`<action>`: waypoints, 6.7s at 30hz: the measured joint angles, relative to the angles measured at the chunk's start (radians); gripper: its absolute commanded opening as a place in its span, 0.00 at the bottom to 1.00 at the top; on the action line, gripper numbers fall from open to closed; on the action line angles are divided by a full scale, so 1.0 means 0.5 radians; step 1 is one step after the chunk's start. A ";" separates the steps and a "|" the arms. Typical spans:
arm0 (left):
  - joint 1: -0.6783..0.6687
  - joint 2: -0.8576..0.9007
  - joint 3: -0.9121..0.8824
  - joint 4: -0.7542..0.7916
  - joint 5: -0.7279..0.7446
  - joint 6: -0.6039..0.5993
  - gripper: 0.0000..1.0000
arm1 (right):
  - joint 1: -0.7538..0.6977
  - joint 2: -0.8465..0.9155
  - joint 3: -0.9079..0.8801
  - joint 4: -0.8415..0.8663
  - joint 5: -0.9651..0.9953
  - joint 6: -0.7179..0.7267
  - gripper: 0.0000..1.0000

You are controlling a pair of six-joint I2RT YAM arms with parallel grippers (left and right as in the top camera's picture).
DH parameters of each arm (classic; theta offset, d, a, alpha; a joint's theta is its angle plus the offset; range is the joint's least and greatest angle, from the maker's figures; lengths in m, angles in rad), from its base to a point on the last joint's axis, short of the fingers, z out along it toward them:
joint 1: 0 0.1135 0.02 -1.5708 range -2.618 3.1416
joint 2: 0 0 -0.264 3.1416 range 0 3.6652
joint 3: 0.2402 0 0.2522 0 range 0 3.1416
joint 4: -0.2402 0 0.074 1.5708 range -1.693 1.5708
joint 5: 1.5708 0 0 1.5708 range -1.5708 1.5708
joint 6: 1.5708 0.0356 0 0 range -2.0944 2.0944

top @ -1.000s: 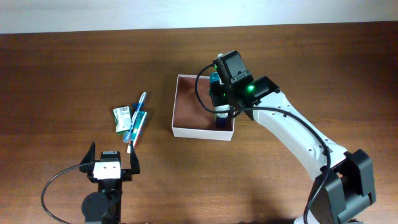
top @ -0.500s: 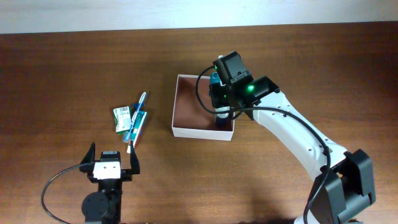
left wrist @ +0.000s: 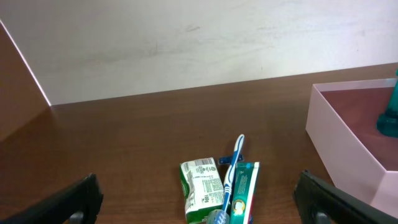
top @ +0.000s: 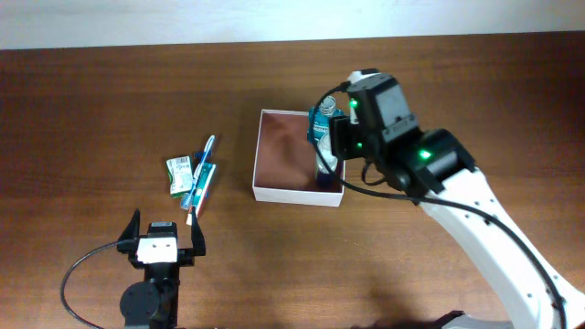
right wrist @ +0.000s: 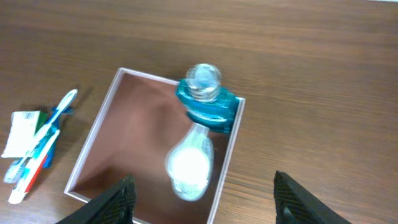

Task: Pack container
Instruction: 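Open the right gripper and withdraw it to the right, then move the left gripper down onto the green Dettol soap bar and grasp it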

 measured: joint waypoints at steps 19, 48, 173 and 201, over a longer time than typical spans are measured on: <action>0.000 0.000 0.000 0.000 0.001 0.000 0.99 | -0.527 0.494 0.000 -0.053 0.026 0.172 0.04; 0.000 0.000 0.000 0.000 0.000 0.000 0.99 | -0.786 1.027 0.000 0.467 -0.893 0.567 0.04; 0.000 2.030 2.263 -1.406 0.450 0.006 0.99 | -1.147 1.105 -0.086 0.323 -0.643 0.311 0.99; 0.267 3.367 2.308 -1.231 0.261 -0.537 0.99 | -1.147 1.108 -0.086 0.323 -0.643 0.310 0.99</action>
